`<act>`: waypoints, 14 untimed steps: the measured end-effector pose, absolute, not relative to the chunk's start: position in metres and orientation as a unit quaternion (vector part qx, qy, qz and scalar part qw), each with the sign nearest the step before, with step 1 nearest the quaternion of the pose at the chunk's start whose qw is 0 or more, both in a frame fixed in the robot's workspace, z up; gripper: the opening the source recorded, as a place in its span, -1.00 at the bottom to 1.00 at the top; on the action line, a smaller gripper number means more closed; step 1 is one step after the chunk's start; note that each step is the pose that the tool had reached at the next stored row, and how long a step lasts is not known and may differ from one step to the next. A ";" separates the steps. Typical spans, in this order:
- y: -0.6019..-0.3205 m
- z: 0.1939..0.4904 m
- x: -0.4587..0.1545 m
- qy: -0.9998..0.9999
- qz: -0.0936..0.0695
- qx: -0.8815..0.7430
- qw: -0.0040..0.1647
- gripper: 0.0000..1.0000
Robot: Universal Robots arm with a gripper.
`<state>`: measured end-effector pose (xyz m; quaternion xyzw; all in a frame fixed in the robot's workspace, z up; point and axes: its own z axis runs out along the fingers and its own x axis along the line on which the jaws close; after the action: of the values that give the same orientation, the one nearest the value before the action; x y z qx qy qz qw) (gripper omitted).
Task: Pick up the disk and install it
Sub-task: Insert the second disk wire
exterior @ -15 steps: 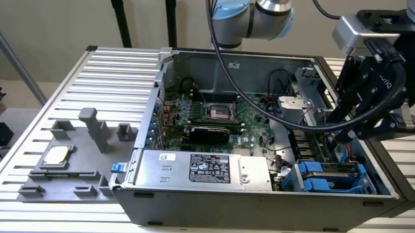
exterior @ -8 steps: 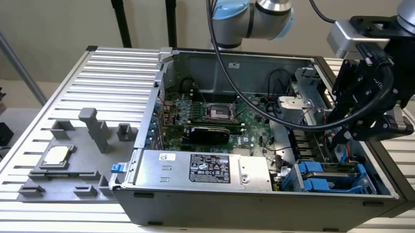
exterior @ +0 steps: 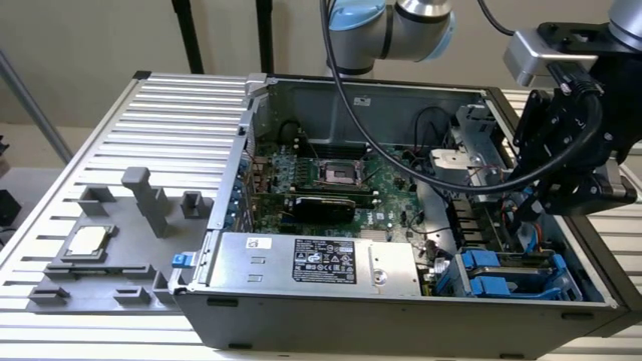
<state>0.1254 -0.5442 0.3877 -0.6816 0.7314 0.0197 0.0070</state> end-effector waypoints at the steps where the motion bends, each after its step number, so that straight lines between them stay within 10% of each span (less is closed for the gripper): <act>1: -0.543 0.388 0.126 0.732 0.019 -0.681 0.006 -0.10; 14: -0.538 0.392 0.129 0.736 0.013 -0.677 -0.006 -0.10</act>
<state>0.1289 -0.5378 0.3916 -0.6767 0.7361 0.0131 -0.0064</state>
